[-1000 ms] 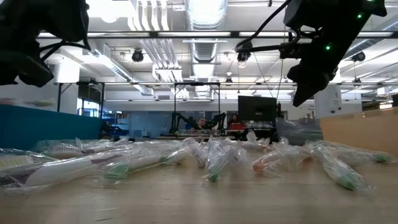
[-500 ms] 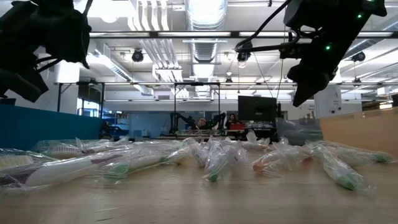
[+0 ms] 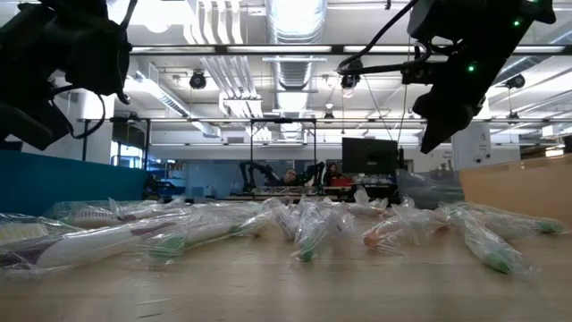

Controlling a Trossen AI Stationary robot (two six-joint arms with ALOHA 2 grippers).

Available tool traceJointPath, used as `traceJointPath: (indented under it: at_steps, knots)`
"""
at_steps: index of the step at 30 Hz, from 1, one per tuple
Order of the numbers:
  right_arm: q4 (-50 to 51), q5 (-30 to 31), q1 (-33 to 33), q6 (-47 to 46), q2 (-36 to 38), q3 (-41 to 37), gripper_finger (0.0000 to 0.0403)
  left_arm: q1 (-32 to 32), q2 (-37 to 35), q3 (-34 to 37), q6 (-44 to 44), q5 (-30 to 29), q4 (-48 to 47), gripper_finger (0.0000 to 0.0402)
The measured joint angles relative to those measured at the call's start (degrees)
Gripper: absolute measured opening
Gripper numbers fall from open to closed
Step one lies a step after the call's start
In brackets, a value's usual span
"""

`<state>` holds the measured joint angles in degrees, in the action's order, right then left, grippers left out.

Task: Pick & Place Toothbrushes
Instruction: Put the orange toothbrush into the blue bin, then put the purple toothbrush into the orange bin

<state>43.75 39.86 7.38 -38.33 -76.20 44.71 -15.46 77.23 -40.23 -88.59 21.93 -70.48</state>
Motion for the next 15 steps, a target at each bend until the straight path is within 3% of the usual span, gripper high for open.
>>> traceJointPath:
  at_steps: [7,15]
  knots:
    - [-0.02,0.00,0.00,0.01,0.00,0.00,0.0008,0.00,-0.45,-0.67,1.88,0.33,-0.84,0.0124]
    - [-0.17,0.00,0.00,0.01,0.00,-0.02,0.0008,0.02,-0.70,-4.53,3.45,0.12,-4.59,0.0128]
